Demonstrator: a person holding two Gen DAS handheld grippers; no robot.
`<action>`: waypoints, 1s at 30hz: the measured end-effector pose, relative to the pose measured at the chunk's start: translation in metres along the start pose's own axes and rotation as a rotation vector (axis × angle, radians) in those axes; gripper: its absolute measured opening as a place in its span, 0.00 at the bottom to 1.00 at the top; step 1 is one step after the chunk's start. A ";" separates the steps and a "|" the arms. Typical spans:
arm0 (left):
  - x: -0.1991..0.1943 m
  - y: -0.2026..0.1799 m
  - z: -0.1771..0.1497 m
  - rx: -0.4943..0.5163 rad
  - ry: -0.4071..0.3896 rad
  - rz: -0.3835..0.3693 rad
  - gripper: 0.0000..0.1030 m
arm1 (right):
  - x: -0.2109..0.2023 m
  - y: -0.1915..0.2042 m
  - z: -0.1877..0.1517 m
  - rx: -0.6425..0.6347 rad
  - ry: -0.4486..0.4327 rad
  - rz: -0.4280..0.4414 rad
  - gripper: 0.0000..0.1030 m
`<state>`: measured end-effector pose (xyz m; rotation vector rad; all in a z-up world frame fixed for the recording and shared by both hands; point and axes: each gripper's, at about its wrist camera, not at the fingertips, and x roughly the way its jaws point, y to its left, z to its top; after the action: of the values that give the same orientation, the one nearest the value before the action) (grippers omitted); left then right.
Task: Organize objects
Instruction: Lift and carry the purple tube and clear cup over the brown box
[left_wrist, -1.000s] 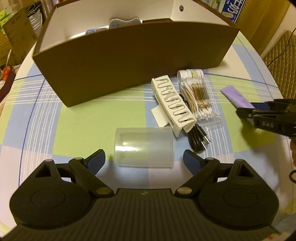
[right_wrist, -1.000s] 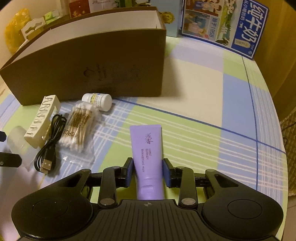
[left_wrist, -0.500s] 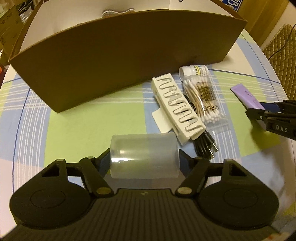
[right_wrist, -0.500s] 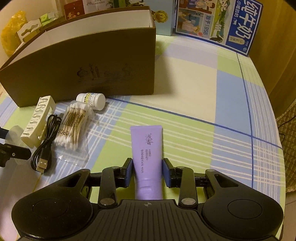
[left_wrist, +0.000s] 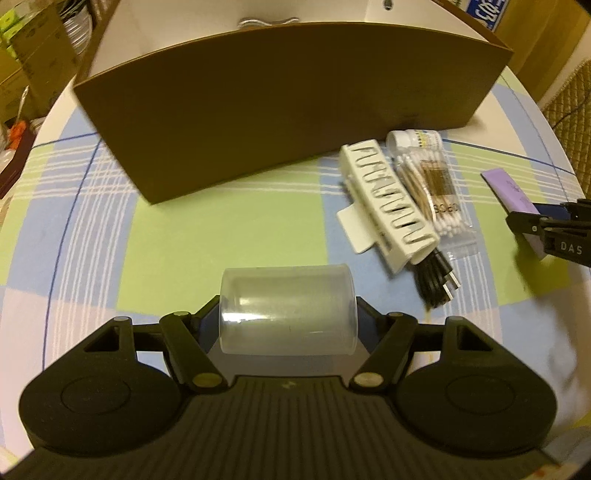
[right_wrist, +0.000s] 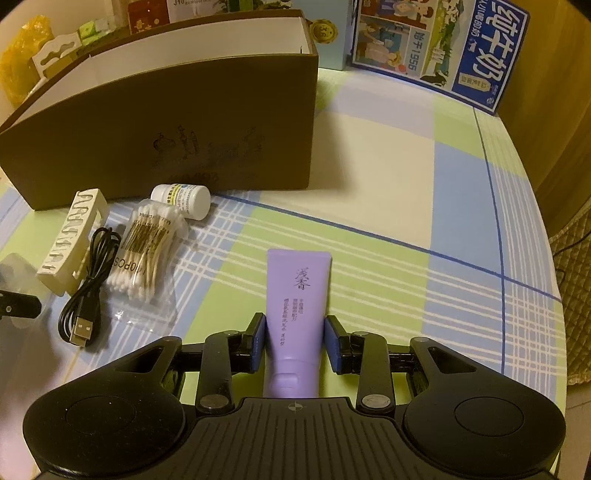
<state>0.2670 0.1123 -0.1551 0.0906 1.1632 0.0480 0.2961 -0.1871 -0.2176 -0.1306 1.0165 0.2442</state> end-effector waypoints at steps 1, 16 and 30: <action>-0.001 0.002 -0.002 -0.005 0.000 0.005 0.67 | 0.000 0.001 0.000 -0.006 0.001 0.003 0.30; -0.026 0.010 -0.016 -0.042 -0.036 0.025 0.67 | -0.012 0.020 -0.012 -0.052 0.045 0.050 0.30; -0.065 0.007 0.004 -0.016 -0.140 0.006 0.67 | -0.055 0.034 0.006 -0.017 -0.043 0.180 0.29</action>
<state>0.2448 0.1135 -0.0939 0.0822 1.0222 0.0553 0.2644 -0.1604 -0.1677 -0.0486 0.9843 0.4180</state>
